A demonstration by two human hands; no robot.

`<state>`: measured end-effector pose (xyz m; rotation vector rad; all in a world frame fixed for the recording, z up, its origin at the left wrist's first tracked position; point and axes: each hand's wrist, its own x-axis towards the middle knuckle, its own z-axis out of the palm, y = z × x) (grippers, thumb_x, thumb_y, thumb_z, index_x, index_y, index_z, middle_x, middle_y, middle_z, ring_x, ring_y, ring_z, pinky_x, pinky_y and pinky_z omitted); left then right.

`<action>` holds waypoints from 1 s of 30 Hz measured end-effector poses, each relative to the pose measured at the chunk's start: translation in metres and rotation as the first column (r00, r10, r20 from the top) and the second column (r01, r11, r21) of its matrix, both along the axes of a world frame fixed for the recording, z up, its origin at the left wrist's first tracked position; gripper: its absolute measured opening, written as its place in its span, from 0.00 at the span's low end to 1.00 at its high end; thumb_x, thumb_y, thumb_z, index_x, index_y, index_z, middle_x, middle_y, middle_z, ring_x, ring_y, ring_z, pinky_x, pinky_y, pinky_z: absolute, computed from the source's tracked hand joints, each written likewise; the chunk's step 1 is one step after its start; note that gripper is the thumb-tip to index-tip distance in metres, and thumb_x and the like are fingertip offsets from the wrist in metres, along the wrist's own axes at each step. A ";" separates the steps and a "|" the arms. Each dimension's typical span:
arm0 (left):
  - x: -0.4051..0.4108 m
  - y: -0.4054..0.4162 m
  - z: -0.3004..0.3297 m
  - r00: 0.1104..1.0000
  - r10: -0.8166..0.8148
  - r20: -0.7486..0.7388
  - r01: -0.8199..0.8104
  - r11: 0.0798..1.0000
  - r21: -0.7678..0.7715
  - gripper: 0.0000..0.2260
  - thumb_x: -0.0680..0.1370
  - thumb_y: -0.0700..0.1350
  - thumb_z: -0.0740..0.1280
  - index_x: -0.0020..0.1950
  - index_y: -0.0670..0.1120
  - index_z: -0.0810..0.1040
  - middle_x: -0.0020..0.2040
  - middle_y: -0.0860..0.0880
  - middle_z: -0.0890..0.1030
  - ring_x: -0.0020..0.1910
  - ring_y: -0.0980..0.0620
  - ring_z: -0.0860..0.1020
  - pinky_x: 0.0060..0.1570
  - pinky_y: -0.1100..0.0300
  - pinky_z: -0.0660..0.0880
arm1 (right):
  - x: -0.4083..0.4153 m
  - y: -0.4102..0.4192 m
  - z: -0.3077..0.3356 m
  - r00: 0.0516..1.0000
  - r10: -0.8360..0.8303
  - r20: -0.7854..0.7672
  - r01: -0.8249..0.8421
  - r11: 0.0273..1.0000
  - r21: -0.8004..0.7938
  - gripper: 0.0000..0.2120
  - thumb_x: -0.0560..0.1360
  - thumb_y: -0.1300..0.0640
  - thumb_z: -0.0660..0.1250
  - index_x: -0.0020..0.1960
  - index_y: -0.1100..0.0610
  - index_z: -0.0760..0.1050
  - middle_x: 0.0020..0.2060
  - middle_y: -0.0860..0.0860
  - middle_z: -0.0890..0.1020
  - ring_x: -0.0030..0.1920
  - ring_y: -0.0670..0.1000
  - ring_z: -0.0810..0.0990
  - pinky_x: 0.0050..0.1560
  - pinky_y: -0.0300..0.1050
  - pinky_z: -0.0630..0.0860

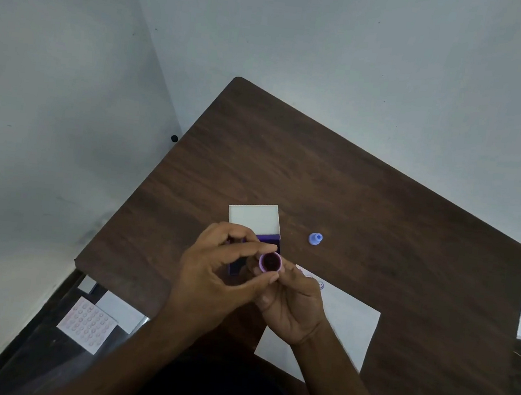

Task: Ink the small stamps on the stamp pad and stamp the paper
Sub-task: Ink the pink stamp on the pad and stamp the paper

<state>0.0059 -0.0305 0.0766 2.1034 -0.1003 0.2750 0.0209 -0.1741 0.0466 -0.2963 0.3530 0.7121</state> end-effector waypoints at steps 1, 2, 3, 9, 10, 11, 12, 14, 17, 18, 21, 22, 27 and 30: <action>0.000 0.000 -0.001 1.000 -0.002 -0.007 0.002 1.000 0.008 0.23 0.68 0.59 0.68 0.60 0.67 0.64 0.50 0.56 0.75 0.48 0.64 0.72 0.54 0.81 0.64 | 0.000 0.000 -0.002 1.000 -0.004 -0.006 0.004 1.000 0.013 0.19 0.66 0.67 0.75 0.56 0.67 0.78 0.53 0.64 0.82 0.49 0.58 0.83 0.46 0.47 0.82; 0.000 0.001 -0.002 1.000 -0.008 -0.013 0.008 1.000 0.009 0.24 0.68 0.60 0.68 0.61 0.67 0.63 0.51 0.57 0.75 0.48 0.65 0.72 0.54 0.81 0.64 | -0.001 -0.001 -0.005 1.000 -0.006 -0.010 0.006 1.000 0.031 0.18 0.67 0.66 0.75 0.56 0.67 0.78 0.53 0.63 0.82 0.49 0.58 0.83 0.47 0.47 0.82; 0.001 0.001 -0.005 1.000 -0.015 -0.023 0.015 1.000 0.003 0.24 0.68 0.60 0.68 0.61 0.68 0.64 0.51 0.58 0.75 0.48 0.65 0.73 0.55 0.81 0.65 | -0.002 -0.001 -0.009 1.000 -0.007 -0.011 0.007 0.999 0.040 0.18 0.67 0.66 0.75 0.56 0.67 0.78 0.53 0.63 0.82 0.48 0.57 0.83 0.48 0.47 0.82; 0.005 0.008 -0.041 0.966 -0.047 -0.254 0.029 0.997 -0.076 0.21 0.67 0.60 0.73 0.59 0.65 0.73 0.57 0.61 0.75 0.55 0.63 0.75 0.53 0.73 0.72 | 0.006 -0.015 -0.034 0.995 0.084 0.059 -0.053 0.916 -0.397 0.12 0.73 0.59 0.69 0.55 0.62 0.80 0.47 0.57 0.83 0.41 0.51 0.80 0.46 0.43 0.79; 0.004 0.011 -0.051 0.953 -0.039 -0.299 0.021 0.998 -0.062 0.23 0.67 0.57 0.74 0.61 0.60 0.74 0.59 0.58 0.76 0.55 0.62 0.75 0.53 0.71 0.73 | 0.010 -0.017 -0.038 0.980 0.178 0.088 -0.082 0.768 -0.635 0.10 0.74 0.57 0.69 0.53 0.58 0.82 0.44 0.56 0.84 0.40 0.52 0.80 0.43 0.42 0.79; 0.004 0.015 -0.061 0.938 -0.028 -0.345 0.016 0.999 -0.037 0.26 0.67 0.55 0.76 0.63 0.56 0.75 0.60 0.55 0.76 0.55 0.61 0.75 0.54 0.69 0.74 | 0.013 -0.019 -0.043 0.954 0.286 0.095 -0.071 0.520 -0.851 0.07 0.73 0.55 0.70 0.50 0.54 0.83 0.41 0.54 0.85 0.40 0.53 0.80 0.40 0.40 0.78; 0.004 0.018 -0.071 0.919 -0.017 -0.395 0.019 1.000 0.001 0.28 0.67 0.54 0.76 0.66 0.53 0.74 0.62 0.54 0.75 0.58 0.60 0.74 0.58 0.65 0.74 | 0.016 -0.021 -0.048 0.926 0.366 0.095 -0.001 0.255 -0.967 0.06 0.72 0.54 0.71 0.48 0.51 0.84 0.40 0.52 0.86 0.41 0.52 0.81 0.40 0.40 0.79; 0.003 0.024 -0.091 0.878 0.001 -0.478 0.084 0.984 0.156 0.32 0.69 0.56 0.75 0.70 0.53 0.69 0.68 0.52 0.72 0.64 0.58 0.69 0.65 0.59 0.68 | 0.022 -0.020 -0.058 0.855 0.503 0.125 0.191 -0.082 -0.978 0.07 0.72 0.52 0.71 0.48 0.53 0.83 0.41 0.51 0.86 0.43 0.49 0.82 0.46 0.43 0.79; 0.003 0.031 -0.117 0.844 0.008 -0.536 0.224 0.903 0.366 0.38 0.69 0.60 0.72 0.75 0.53 0.61 0.72 0.51 0.67 0.70 0.53 0.64 0.69 0.55 0.61 | 0.030 -0.012 -0.069 0.724 0.689 0.037 0.284 -0.248 -0.926 0.12 0.76 0.54 0.66 0.55 0.59 0.79 0.50 0.53 0.83 0.51 0.50 0.79 0.57 0.44 0.74; 0.003 0.033 -0.124 0.839 0.015 -0.543 0.228 0.898 0.377 0.39 0.68 0.60 0.72 0.75 0.52 0.60 0.73 0.50 0.66 0.70 0.52 0.64 0.69 0.53 0.61 | 0.032 -0.010 -0.071 0.673 0.739 0.026 0.327 -0.265 -0.907 0.12 0.77 0.55 0.65 0.57 0.60 0.78 0.53 0.55 0.82 0.53 0.52 0.79 0.57 0.44 0.72; 0.003 0.034 -0.138 0.842 0.049 -0.537 0.193 0.903 0.384 0.39 0.68 0.61 0.72 0.74 0.51 0.61 0.72 0.49 0.67 0.70 0.50 0.65 0.69 0.52 0.61 | 0.034 -0.001 -0.077 0.442 0.896 0.042 0.564 -0.241 -0.790 0.11 0.71 0.65 0.71 0.53 0.64 0.78 0.49 0.60 0.82 0.49 0.58 0.80 0.51 0.50 0.77; 0.004 0.033 -0.141 0.843 0.058 -0.535 0.183 0.904 0.387 0.39 0.67 0.61 0.72 0.74 0.50 0.62 0.72 0.48 0.67 0.69 0.49 0.65 0.69 0.52 0.61 | 0.035 0.001 -0.079 0.381 0.925 0.014 0.611 -0.240 -0.754 0.13 0.68 0.67 0.72 0.52 0.65 0.78 0.48 0.61 0.82 0.48 0.59 0.80 0.50 0.51 0.78; 0.012 0.030 -0.149 0.845 0.080 -0.529 0.172 0.896 0.410 0.39 0.67 0.62 0.71 0.74 0.51 0.62 0.71 0.49 0.68 0.69 0.49 0.65 0.68 0.53 0.60 | 0.035 0.014 -0.103 0.462 0.872 -0.162 0.326 -0.337 -0.883 0.22 0.74 0.60 0.68 0.66 0.61 0.68 0.65 0.59 0.72 0.65 0.58 0.71 0.65 0.49 0.68; 0.011 0.031 -0.151 0.864 0.073 -0.498 0.173 0.886 0.430 0.36 0.68 0.61 0.71 0.73 0.52 0.64 0.70 0.49 0.70 0.68 0.49 0.66 0.66 0.52 0.62 | 0.028 0.017 -0.115 0.397 0.895 -0.204 0.357 -0.356 -0.864 0.21 0.75 0.58 0.67 0.66 0.61 0.68 0.64 0.59 0.73 0.64 0.56 0.71 0.65 0.46 0.68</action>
